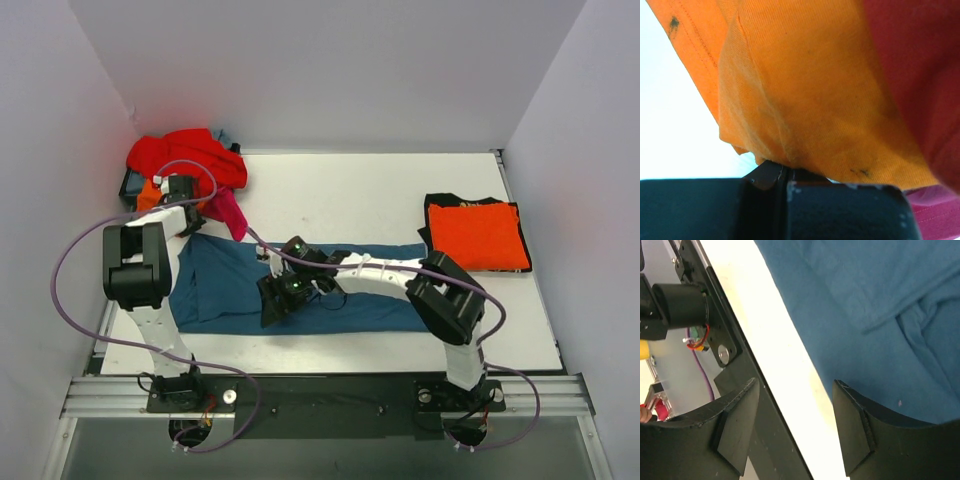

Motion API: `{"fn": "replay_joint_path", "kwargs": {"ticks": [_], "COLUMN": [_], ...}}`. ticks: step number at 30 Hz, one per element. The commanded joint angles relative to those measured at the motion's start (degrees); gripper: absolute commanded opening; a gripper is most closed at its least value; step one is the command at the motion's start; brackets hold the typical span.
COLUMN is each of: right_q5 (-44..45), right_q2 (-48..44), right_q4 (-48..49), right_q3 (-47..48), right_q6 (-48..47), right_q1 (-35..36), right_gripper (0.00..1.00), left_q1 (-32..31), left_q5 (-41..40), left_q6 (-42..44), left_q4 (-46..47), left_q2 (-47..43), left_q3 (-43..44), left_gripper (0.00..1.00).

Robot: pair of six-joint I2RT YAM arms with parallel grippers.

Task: Fold and stack the t-shirts
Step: Fold the other side of the tshirt into a rectangle, then rotate the tshirt 90 degrees

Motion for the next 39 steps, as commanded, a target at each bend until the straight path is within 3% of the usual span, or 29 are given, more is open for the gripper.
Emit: {"fn": "replay_joint_path", "kwargs": {"ticks": [1,2,6,9,13,17,20,22,23,24,29,33,39], "right_q5": [-0.5,-0.6,4.4,15.4,27.2,34.8,36.2,35.3,35.3,35.5,36.1,37.7,42.7], "right_q2": [-8.1,-9.2,-16.8,-22.1,-25.3,-28.4,-29.5,-29.7,-29.9,-30.1,-32.9,-35.1,-35.0], "right_q4": [1.8,2.2,-0.2,-5.9,-14.6,-17.4,-19.2,-19.7,-19.7,-19.7,-19.5,-19.5,-21.9], "right_q3": [-5.3,-6.0,-10.5,-12.9,-14.9,-18.9,-21.7,-23.1,-23.7,-24.4,-26.0,-26.9,-28.4], "right_q6": [0.2,1.4,1.8,1.6,2.3,4.5,7.7,9.0,9.3,9.6,10.4,10.4,13.9], "right_q1": [-3.0,-3.9,-9.8,-12.4,-14.1,-16.3,-22.4,-26.6,-28.5,-29.1,-30.1,-30.1,-31.3], "right_gripper": [0.55,0.56,0.54,0.49,0.23,0.02,0.0,0.0,0.0,0.0,0.0,0.0,0.0], "left_q1": [0.6,0.6,0.8,1.5,1.8,-0.5,-5.5,-8.5,-10.2,-10.9,-11.1,-10.3,-8.1], "left_q5": [-0.7,-1.0,-4.9,-7.7,-7.5,-3.5,0.4,3.5,3.8,4.0,1.2,-0.3,-2.4], "left_q6": [0.1,-0.2,-1.4,-2.5,-4.8,-9.0,-12.9,-17.2,-18.5,-20.6,-29.9,-34.2,-43.3], "left_q4": [0.8,1.4,0.9,-1.5,-6.8,-10.0,-10.9,-9.5,-9.2,-8.9,-10.2,-14.2,-38.9], "left_q2": [-2.1,-3.0,-8.8,-11.6,-15.5,-21.7,-26.8,-29.9,-30.8,-32.3,-34.6,-29.2,-18.5], "left_q3": [1.6,0.1,-2.4,-3.3,-3.8,-7.6,-14.0,-18.8,-21.4,-22.8,-29.2,-27.3,-17.8], "left_gripper": [0.07,0.22,0.44,0.49,0.51,0.42,0.35,0.23,0.08,0.02,0.0,0.0,0.0]}}
